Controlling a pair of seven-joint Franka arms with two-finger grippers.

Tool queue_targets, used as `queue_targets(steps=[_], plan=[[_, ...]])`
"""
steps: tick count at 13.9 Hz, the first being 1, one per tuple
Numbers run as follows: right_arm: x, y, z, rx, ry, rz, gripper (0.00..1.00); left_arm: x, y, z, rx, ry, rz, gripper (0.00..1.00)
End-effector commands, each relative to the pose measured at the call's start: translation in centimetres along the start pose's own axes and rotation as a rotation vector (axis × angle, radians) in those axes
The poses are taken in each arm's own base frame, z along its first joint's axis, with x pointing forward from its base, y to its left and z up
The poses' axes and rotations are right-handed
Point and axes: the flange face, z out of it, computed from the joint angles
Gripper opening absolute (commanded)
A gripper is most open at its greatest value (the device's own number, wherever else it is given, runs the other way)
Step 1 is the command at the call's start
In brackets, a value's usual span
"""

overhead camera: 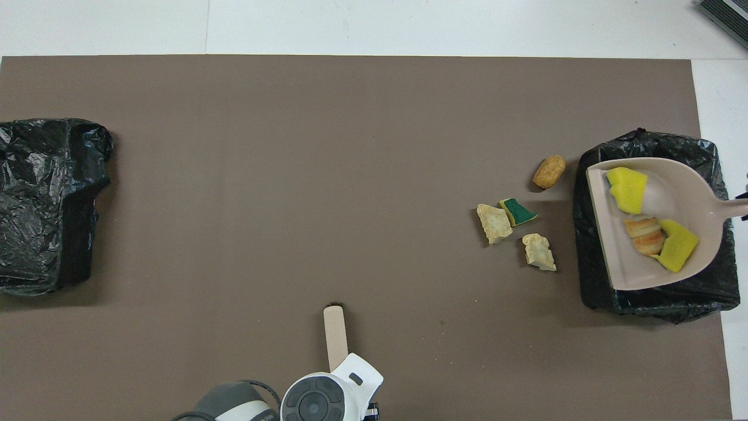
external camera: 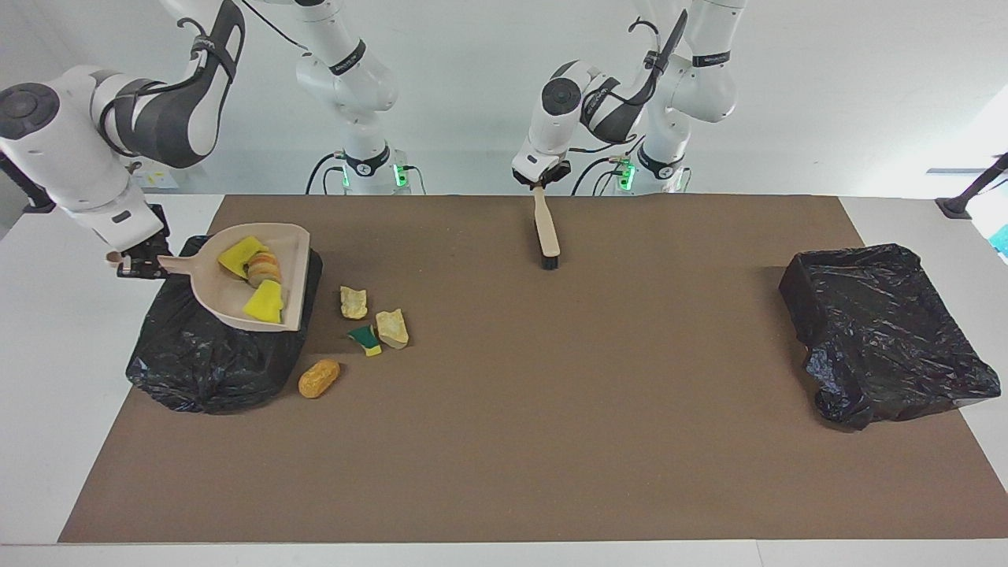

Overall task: Sweep and dump trash in bin
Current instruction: 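Tilt the dustpan to dump trash into the bin with the right gripper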

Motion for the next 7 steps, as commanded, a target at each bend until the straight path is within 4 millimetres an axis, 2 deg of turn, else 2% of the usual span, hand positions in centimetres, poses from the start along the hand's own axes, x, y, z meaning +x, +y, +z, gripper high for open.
queue_targets(steps=[1,3,4,5,6,7], plan=[[-3.4,-0.5,-0.4,-0.065,-0.086,0.099,0.0,0.0,0.3,-0.4,-0.014,-0.019,-0.026,0.62],[-4.2,-0.9,-0.1,-0.05,-0.129,0.162,0.0,0.3,0.7,-1.7,-0.028,-0.02,-0.036,0.74],[-4.2,-1.1,0.0,-0.036,-0.157,0.195,0.0,1.1,0.7,-3.1,-0.045,-0.02,-0.053,0.79],[-4.3,-1.3,-0.1,-0.033,-0.188,0.221,0.0,2.4,0.4,-4.9,-0.068,-0.017,-0.068,0.87],[-4.4,-1.3,-0.2,-0.03,-0.225,0.239,0.0,3.6,0.2,-6.9,-0.091,-0.011,-0.087,1.0],[-4.1,-1.5,-0.1,-0.02,-0.259,0.243,0.0,4.5,-0.1,-9.2,-0.104,-0.003,-0.098,1.0]])
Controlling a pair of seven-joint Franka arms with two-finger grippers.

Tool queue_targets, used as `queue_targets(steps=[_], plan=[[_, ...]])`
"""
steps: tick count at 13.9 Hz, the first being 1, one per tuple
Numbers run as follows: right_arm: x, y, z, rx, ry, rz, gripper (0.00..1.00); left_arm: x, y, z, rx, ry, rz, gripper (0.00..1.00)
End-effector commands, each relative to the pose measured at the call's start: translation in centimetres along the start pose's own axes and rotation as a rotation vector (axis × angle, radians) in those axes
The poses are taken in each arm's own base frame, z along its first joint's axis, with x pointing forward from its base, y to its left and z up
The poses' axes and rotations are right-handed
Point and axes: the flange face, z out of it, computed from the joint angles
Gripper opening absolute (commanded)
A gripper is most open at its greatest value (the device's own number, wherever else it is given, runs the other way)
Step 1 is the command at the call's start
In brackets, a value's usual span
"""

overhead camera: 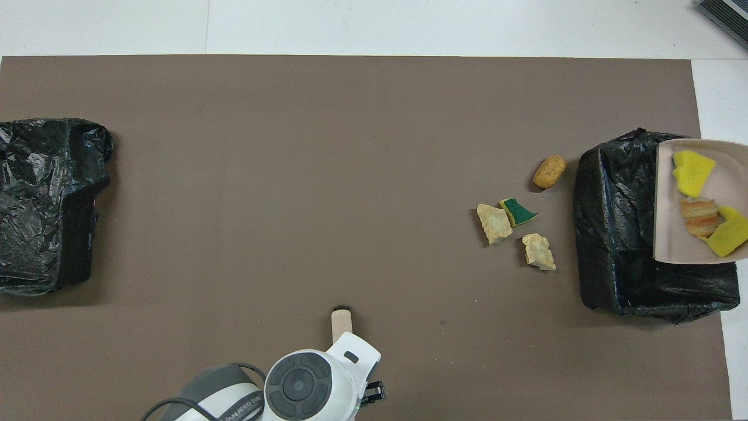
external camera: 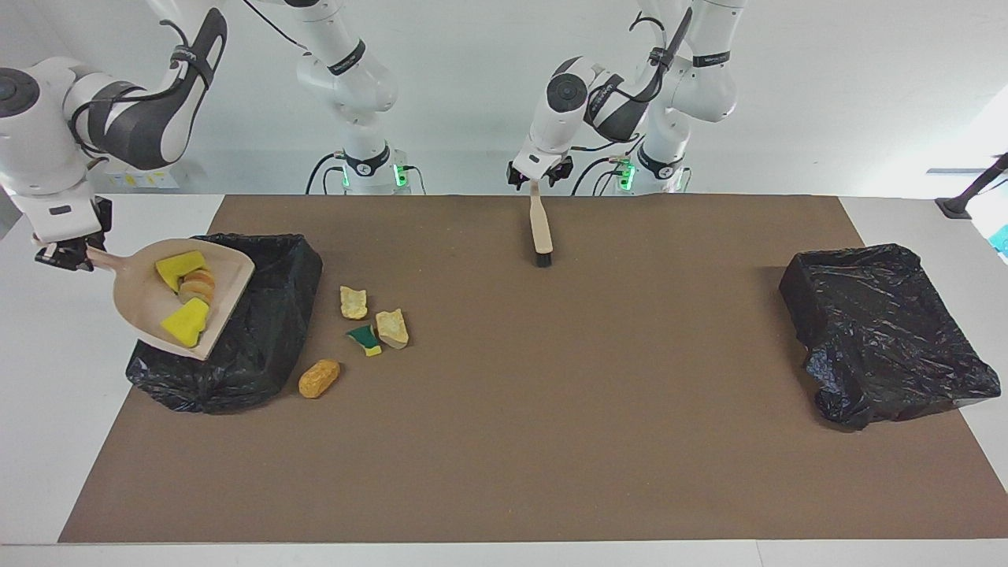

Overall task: Sweep and dump trash in bin
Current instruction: 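Tilt the dustpan to dump trash into the bin with the right gripper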

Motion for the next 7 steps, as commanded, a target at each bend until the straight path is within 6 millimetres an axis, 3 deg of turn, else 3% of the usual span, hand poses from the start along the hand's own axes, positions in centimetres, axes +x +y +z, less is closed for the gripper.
queue_targets(steps=[1,4,7], plan=[[0.6,-0.8,-0.5,0.012,-0.092,0.034,0.0,2.8,-0.3,-6.0,-0.044,-0.008,-0.026,1.0],[2.1,-1.0,-1.5,0.054,-0.209,0.093,0.0,6.3,-2.6,-12.8,-0.103,0.007,0.02,1.0],[4.0,-1.7,-4.8,0.052,-0.268,0.1,0.0,8.6,-4.0,-18.1,-0.094,0.087,0.025,1.0]])
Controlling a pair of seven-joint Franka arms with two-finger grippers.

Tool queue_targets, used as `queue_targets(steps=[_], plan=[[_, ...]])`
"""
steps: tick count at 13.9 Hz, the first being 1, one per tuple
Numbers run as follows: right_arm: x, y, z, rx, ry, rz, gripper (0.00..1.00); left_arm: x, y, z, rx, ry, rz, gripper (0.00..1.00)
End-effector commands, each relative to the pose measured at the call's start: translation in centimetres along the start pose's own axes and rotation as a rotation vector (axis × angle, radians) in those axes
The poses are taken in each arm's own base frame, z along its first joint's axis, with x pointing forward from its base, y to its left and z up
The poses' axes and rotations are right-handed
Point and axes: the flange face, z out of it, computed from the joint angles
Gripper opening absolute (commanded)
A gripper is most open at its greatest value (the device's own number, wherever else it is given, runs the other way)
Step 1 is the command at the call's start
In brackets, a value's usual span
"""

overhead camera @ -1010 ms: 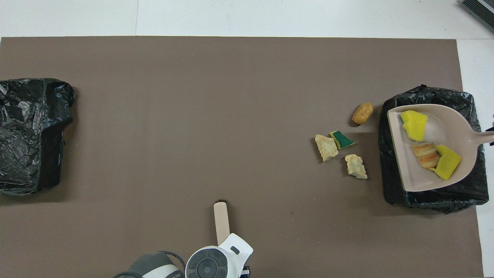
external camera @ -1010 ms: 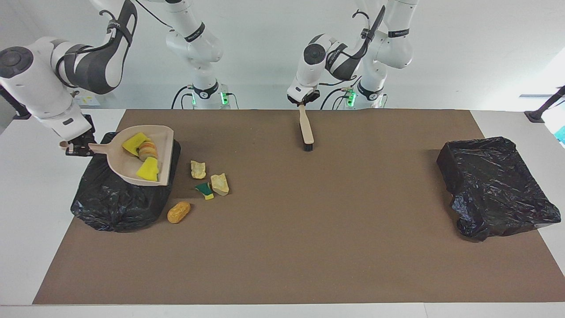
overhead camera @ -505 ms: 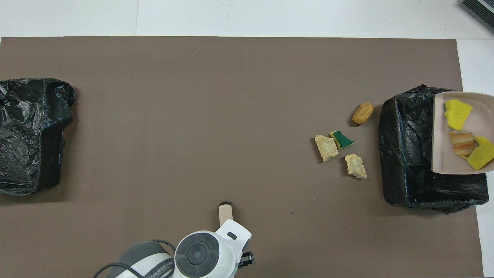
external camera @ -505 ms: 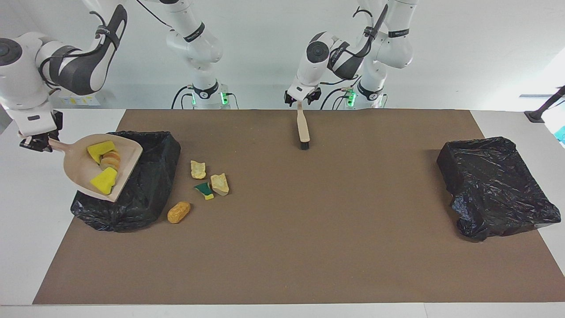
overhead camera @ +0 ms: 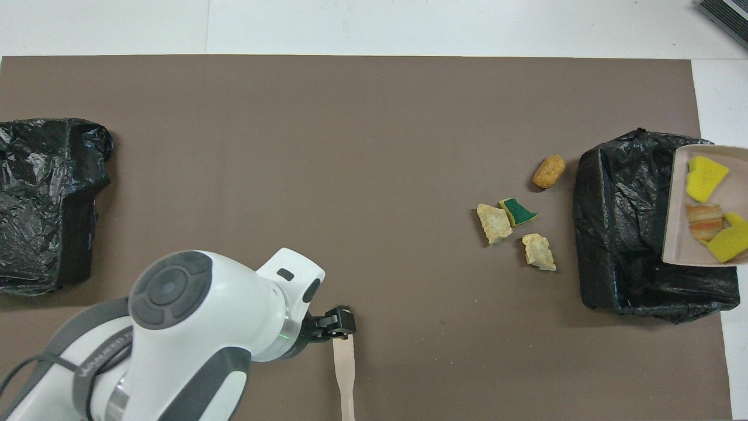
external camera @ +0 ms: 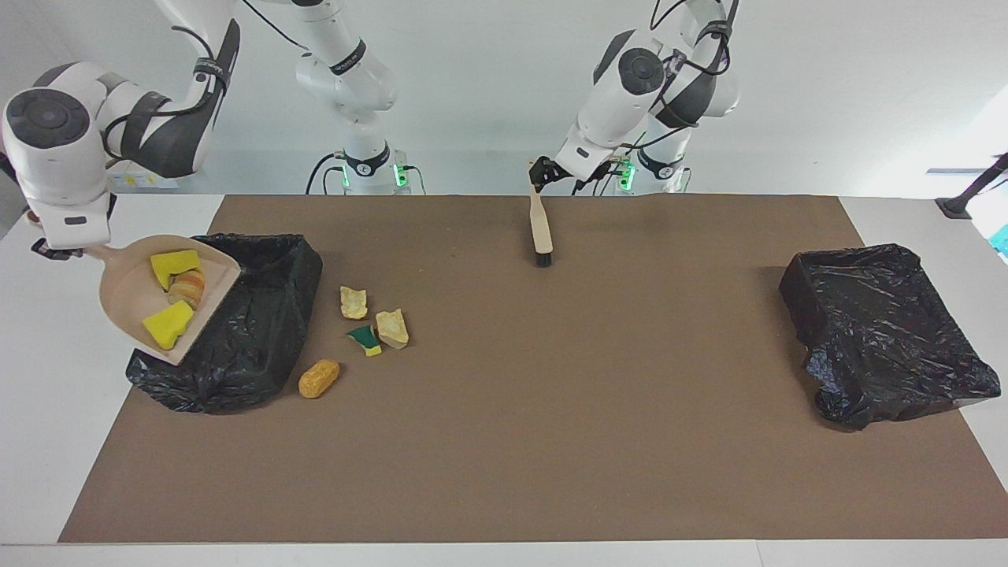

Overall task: Sweep and dump trash in bin
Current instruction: 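Tilt the dustpan to dump trash into the bin with the right gripper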

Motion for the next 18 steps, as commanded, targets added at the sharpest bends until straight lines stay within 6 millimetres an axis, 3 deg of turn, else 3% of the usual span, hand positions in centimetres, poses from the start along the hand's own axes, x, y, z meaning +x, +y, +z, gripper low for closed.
queue_targets(steps=[1,4,7,10,12,14,18], plan=[[1.4,-1.6,-3.8,-0.005,-0.1,-0.015,0.0,1.3,-0.2,-3.6,0.062,0.063,0.07,1.0],[1.8,-1.9,-5.4,-0.019,-0.173,0.081,0.0,4.2,-3.2,-7.6,0.106,0.071,0.185,1.0],[1.7,-2.0,-5.6,-0.019,-0.179,0.117,0.0,6.4,-5.7,-10.8,0.196,0.116,0.177,1.0],[1.7,-2.2,-6.5,-0.039,-0.208,0.082,0.0,10.2,-9.7,-14.2,0.219,0.154,0.251,1.0],[3.6,-2.4,-9.3,-0.108,-0.282,0.047,0.0,11.7,-10.8,-15.8,0.256,0.187,0.27,1.0],[5.1,-3.0,-11.5,-0.152,-0.339,0.025,0.0,12.0,-11.9,-16.2,0.268,0.189,0.248,1.0],[5.7,-4.2,-12.3,-0.153,-0.355,0.115,0.0,13.1,-13.5,-17.9,0.237,0.253,0.22,1.0]])
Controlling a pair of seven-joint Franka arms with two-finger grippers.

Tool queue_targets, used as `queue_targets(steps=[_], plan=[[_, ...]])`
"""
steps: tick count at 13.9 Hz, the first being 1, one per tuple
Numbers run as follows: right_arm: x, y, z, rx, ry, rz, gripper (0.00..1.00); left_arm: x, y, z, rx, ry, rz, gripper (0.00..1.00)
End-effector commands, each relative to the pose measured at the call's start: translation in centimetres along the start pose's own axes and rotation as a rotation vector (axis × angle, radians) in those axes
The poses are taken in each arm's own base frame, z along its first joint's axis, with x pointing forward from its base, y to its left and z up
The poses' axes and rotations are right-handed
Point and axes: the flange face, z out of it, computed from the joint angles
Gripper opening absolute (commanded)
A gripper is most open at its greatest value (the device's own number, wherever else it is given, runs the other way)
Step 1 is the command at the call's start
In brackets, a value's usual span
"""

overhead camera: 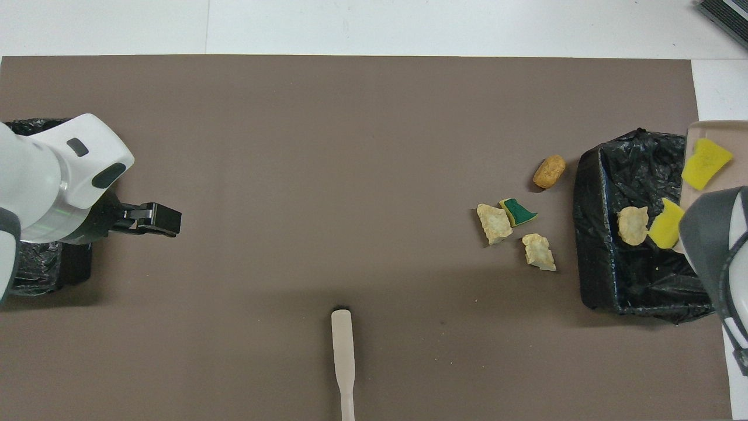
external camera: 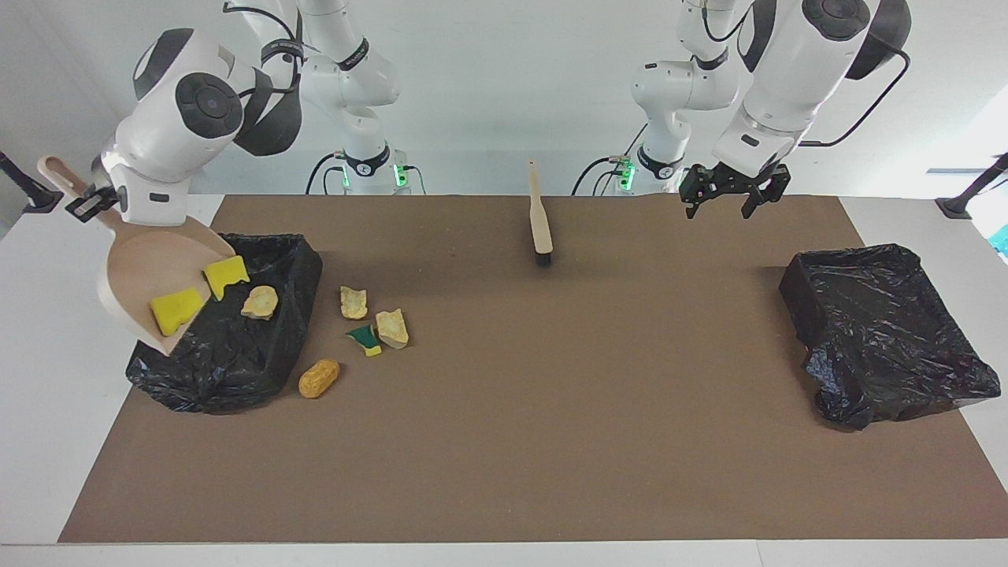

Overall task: Sweep and dump trash in bin
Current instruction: 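Tilt the dustpan to dump trash into the bin with the right gripper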

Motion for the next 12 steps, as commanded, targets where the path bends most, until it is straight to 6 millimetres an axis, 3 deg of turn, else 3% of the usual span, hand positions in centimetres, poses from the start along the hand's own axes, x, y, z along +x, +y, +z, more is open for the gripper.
queue_targets(steps=[1,3,7,12], plan=[[-1.1,-0.6,0.2,-0.007,-0.031,0.026,0.0,1.2,-1.7,-0.8,0.001,0.042,-0.016,1.0],[-1.4,-0.7,-0.1,-0.013,-0.029,-0.012,0.0,1.6,-2.1,-1.2,0.002,0.055,-0.019,1.0],[-1.9,0.1,-0.3,-0.078,0.008,-0.268,0.0,2.1,-3.1,-1.5,0.006,0.071,0.003,1.0],[-2.0,0.1,-0.2,-0.085,0.026,-0.297,0.0,3.6,-3.2,-2.6,0.03,0.086,0.009,1.0]])
